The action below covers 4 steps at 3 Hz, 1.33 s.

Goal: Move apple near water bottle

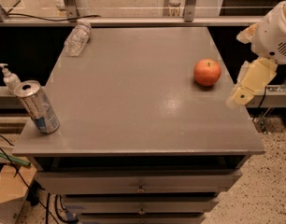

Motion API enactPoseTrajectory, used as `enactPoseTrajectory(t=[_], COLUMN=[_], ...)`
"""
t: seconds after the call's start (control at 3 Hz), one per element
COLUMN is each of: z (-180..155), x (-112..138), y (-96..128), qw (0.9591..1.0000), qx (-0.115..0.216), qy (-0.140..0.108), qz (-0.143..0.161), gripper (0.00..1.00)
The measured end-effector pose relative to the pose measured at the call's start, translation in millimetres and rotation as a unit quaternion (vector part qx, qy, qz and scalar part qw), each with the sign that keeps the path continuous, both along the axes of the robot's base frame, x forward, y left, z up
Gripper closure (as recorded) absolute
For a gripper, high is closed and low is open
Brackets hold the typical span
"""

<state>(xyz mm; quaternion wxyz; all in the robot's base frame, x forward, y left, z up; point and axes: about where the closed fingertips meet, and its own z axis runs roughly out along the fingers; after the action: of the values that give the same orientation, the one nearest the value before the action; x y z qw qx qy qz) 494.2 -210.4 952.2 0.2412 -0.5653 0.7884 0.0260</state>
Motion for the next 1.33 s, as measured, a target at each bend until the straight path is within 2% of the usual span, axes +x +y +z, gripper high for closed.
enactPoseTrajectory(t=[0.33, 1.33], z=[-20, -85], x=[24, 97], y=[-2, -7], qw=[0.9995, 0.9984], qx=[0.032, 0.05], qy=[0.006, 0.017], qz=[-0.003, -0.02], gripper=[0.0, 0.0])
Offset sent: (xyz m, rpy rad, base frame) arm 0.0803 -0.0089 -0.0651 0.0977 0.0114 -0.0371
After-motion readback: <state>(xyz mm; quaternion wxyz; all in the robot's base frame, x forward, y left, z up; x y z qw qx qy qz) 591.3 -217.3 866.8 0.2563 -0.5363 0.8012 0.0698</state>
